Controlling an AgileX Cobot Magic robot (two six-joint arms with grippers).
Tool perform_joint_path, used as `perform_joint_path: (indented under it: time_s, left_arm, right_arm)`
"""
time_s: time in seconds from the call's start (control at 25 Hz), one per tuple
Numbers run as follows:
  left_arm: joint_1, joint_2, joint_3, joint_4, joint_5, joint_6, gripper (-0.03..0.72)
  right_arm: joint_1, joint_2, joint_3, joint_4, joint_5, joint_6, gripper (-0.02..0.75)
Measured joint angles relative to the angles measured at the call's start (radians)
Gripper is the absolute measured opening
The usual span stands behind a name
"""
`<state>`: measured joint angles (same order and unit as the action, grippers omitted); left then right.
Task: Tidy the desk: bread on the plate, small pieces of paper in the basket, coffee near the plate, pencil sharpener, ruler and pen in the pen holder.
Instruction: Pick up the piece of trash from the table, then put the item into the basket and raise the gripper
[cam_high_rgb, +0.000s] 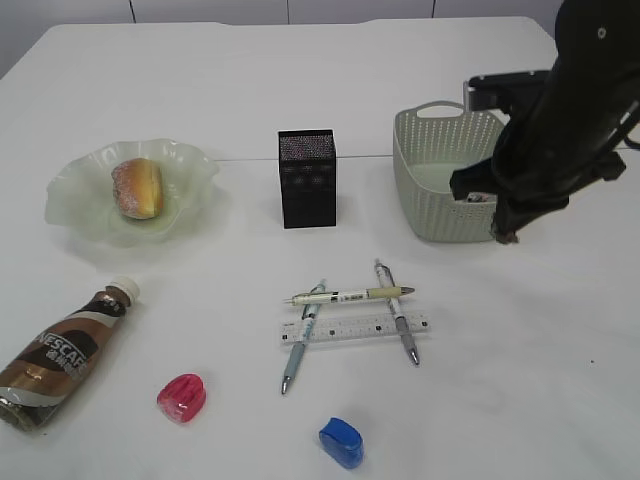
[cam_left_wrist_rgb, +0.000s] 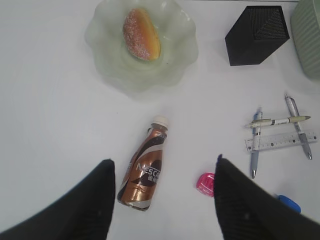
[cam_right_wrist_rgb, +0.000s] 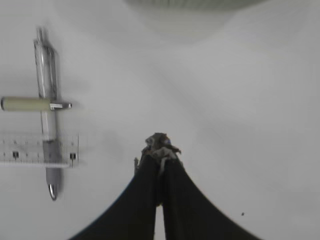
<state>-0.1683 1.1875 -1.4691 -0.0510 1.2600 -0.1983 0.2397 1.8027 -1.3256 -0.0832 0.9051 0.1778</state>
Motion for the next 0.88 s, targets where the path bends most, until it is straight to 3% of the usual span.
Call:
perform_joint_path:
  time_s: [0.44,0.68,0.76,0.88]
  left_arm:
    - [0.0,0.006,0.0,0.003,0.0,0.0,0.44]
    - [0.0,0.006,0.0,0.003,0.0,0.0,0.436]
    - [0.0,0.006,0.0,0.003,0.0,0.0,0.435]
    - [0.0,0.006,0.0,0.002,0.0,0.0,0.434]
  right_arm:
    - [-0.033,0.194,-0.447,-0.071,0.058,0.024,-0.005]
    - [-0.033,0.327,-0.597,-0.107,0.078,0.034,0.003]
    - [-0.033,0.357,-0.625,-0.109,0.078,0.041,0.053]
    - [-0.033,0.379,-0.649,-0.111,0.078,0.053,0.232]
